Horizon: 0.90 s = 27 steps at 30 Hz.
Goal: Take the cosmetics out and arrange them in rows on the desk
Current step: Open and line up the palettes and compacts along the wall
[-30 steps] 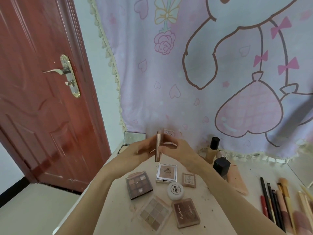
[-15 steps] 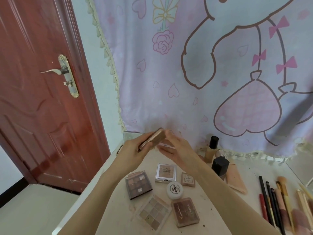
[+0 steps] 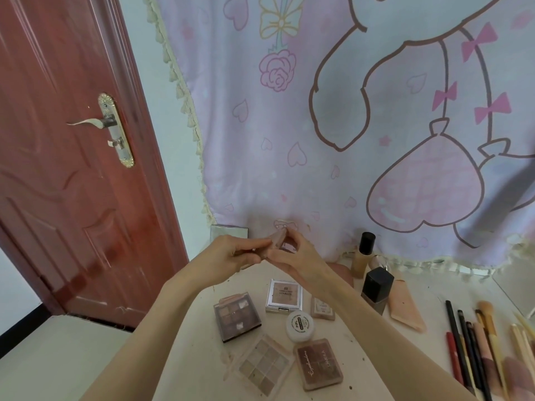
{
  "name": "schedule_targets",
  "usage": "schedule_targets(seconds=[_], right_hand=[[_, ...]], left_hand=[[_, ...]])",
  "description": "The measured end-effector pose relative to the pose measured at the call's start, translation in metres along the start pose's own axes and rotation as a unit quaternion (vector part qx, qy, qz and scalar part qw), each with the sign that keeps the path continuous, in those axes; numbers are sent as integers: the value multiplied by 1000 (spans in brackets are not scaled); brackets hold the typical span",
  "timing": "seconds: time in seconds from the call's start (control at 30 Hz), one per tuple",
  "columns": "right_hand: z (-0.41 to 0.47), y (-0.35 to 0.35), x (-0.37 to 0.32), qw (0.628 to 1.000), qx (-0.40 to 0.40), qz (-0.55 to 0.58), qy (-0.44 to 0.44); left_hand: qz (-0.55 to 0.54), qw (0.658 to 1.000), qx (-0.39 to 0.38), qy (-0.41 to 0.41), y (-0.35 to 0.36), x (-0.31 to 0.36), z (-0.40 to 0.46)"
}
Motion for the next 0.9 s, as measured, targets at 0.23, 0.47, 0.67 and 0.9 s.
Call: schedule_targets(seconds=[0.23,0.47,0.67,0.9], right_hand=[[18,-2,9,999,2,28,36],[39,1,37,989,-37,112,89],[50,-7,50,991,-37,-1,128],[63,-21,64,968,-51,-205,139]], left_hand=[[57,998,-16,1,-16,-21,32],[87,996,12,-29,-30,-56,66],[107,993,21,-47,-25,-76,92],[144,989,18,-38,-21,-85,121]])
Point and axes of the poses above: each hand's wrist, its own z-axis towards the middle knuckle, its own y-axis out of the palm, x = y × z, the point moved 7 cm from there along z, towards the middle knuckle, and after that the axes turned 7 degrees about -x, right-handed, at the moved point
